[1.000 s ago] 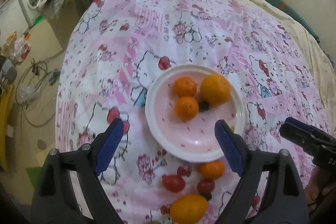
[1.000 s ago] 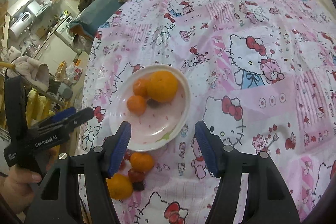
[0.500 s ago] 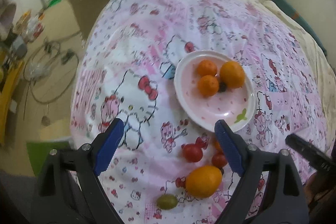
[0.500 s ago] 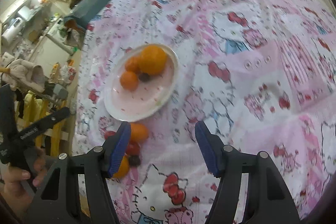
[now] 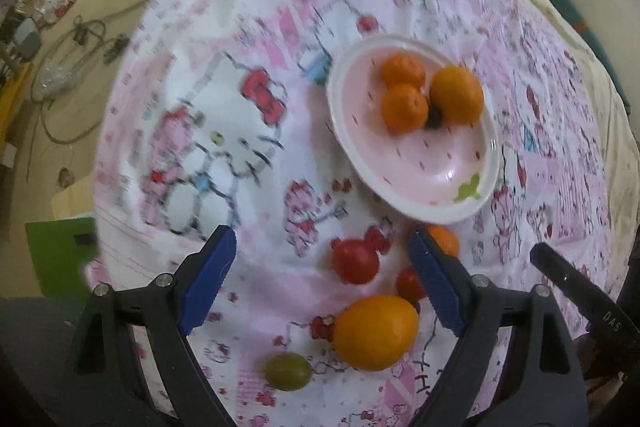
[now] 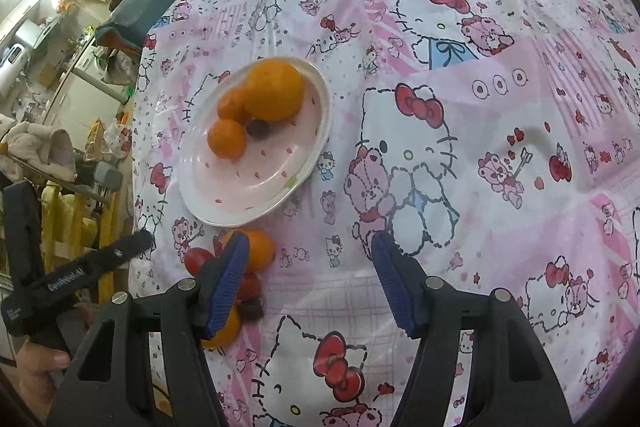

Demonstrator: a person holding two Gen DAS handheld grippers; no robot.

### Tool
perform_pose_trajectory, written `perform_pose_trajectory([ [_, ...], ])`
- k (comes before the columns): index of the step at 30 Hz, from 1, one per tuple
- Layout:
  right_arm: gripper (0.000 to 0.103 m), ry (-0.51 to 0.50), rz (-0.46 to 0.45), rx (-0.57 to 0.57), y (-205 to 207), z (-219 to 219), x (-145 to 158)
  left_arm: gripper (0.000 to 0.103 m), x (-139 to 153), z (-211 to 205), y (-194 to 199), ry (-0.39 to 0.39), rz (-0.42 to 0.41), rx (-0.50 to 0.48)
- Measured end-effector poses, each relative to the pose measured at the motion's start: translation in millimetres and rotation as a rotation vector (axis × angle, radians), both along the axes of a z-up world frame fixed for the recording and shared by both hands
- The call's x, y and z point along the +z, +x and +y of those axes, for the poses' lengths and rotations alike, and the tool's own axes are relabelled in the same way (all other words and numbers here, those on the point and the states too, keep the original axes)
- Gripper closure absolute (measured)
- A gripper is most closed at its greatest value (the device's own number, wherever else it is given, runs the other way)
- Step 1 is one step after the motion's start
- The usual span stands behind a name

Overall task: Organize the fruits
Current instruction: 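Grasp a red cherry tomato with the left gripper, then grasp the other large orange with the right gripper while the left lifts the tomato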

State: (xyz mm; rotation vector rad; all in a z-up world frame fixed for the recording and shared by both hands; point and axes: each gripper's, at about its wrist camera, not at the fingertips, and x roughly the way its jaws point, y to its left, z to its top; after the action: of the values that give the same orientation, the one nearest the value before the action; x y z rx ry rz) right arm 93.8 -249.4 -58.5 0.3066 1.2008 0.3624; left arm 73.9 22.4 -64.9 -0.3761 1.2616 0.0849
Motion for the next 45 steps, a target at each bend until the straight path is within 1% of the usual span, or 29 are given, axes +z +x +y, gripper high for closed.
perform_pose_trajectory([
  [2,0.037,0.013,0.01,-0.005,-0.3,-0.5,-1.0,0.018,-9.9,-6.6,4.1,-0.006,0.03,-0.007],
  [3,0.037,0.015,0.012,-0.001,0.0,0.6,-1.3,0.021,-15.4,-10.5,6.7,-0.01,0.048,-0.016],
  [6,0.037,0.006,0.004,0.01,0.2,2.1,0.1,0.036,-31.0,-22.3,13.8,-0.018,0.1,-0.053],
  [8,0.037,0.002,0.0,0.007,0.4,0.8,0.9,0.038,-35.1,-24.9,14.9,-0.011,0.105,-0.046],
  [9,0.037,-0.003,-0.002,0.002,0.5,-0.1,1.1,0.043,-37.7,-26.1,15.5,-0.007,0.113,-0.045],
  [10,0.037,-0.005,-0.002,0.0,0.8,-1.0,0.9,0.052,-40.8,-27.9,15.8,-0.005,0.124,-0.046],
  [13,0.037,0.001,0.006,0.0,2.3,-1.7,-0.3,0.065,-44.4,-33.3,16.2,-0.008,0.137,-0.078],
  [15,0.037,-0.005,0.005,0.004,3.3,-0.3,-0.3,0.071,-45.9,-36.1,16.3,-0.014,0.146,-0.095],
  [17,0.037,-0.004,0.002,0.008,3.3,1.7,0.1,0.071,-46.0,-37.7,16.0,-0.009,0.146,-0.101],
  [22,0.037,-0.013,0.0,0.026,2.8,6.8,-1.5,0.072,-39.9,-35.5,15.1,-0.029,0.141,-0.097],
  [28,0.037,0.005,0.023,0.059,-0.7,14.4,-7.5,0.072,-16.9,-12.7,7.3,-0.047,0.078,-0.073],
  [31,0.037,0.036,0.031,0.113,-7.6,28.1,-8.8,0.072,-6.0,1.0,3.3,-0.055,0.051,-0.058],
  [32,0.037,0.068,0.018,0.145,-11.7,35.3,-6.3,0.072,-2.4,4.1,1.6,-0.049,0.045,-0.054],
  [33,0.037,0.084,0.007,0.166,-14.2,40.0,-4.4,0.072,1.1,6.0,-1.3,-0.046,0.035,-0.047],
  [34,0.037,0.097,-0.014,0.212,-18.9,50.1,-1.1,0.072,4.0,7.7,-3.3,-0.042,0.028,-0.047],
  [37,0.037,0.074,-0.037,0.302,-29.5,74.6,-2.4,0.072,9.3,14.0,-7.5,-0.036,0.015,-0.042],
  [41,0.037,0.007,-0.048,0.426,-46.3,107.7,-12.5,0.072,14.8,26.5,-12.9,-0.033,0.003,-0.031],
  [45,0.037,-0.027,-0.03,0.472,-51.5,125.0,-24.0,0.072,16.7,34.0,-14.1,-0.045,-0.004,-0.009],
])
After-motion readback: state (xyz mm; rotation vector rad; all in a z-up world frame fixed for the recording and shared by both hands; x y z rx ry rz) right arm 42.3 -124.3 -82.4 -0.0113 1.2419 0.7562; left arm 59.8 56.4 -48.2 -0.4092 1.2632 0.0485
